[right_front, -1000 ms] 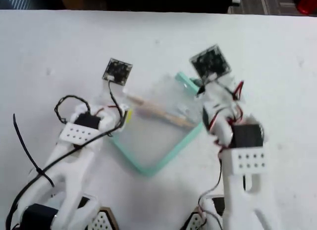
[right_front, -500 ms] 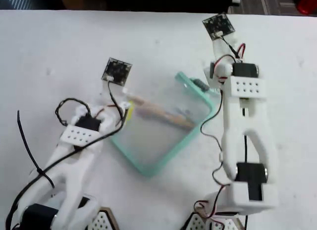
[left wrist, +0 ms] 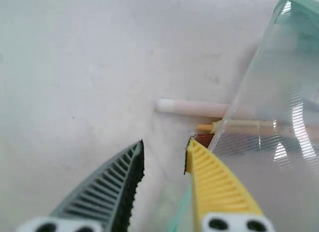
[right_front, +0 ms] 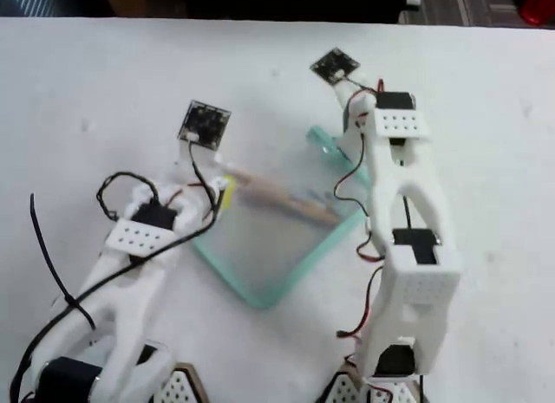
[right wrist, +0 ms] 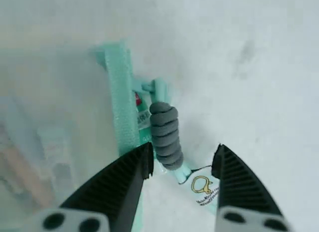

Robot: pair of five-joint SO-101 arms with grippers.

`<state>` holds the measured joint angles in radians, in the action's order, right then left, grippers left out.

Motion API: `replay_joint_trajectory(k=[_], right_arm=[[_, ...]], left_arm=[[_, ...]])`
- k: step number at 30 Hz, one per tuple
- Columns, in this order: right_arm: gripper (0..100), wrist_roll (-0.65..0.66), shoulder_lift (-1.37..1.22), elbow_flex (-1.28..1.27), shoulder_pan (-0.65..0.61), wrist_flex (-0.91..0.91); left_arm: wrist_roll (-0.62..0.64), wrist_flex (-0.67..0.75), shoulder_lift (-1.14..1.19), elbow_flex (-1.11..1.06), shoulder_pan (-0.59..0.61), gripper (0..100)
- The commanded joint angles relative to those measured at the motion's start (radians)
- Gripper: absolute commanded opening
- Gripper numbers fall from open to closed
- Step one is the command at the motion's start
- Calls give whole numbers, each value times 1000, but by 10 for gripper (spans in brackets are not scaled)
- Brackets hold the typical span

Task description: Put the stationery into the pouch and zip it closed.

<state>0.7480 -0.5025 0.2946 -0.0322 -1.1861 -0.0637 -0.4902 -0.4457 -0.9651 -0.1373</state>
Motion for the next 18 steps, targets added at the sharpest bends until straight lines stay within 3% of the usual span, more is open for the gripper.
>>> replay_joint_trajectory(k=[1,16,18], right_arm=[[193,23,-30,106,-4,-42],[189,23,-243,282,-19,-30],[152,21,-254,308,-19,-31]], left_arm=[[-11,25,-1,8,2,165],[-11,25,-1,8,2,165],[-11,25,-1,8,2,165]])
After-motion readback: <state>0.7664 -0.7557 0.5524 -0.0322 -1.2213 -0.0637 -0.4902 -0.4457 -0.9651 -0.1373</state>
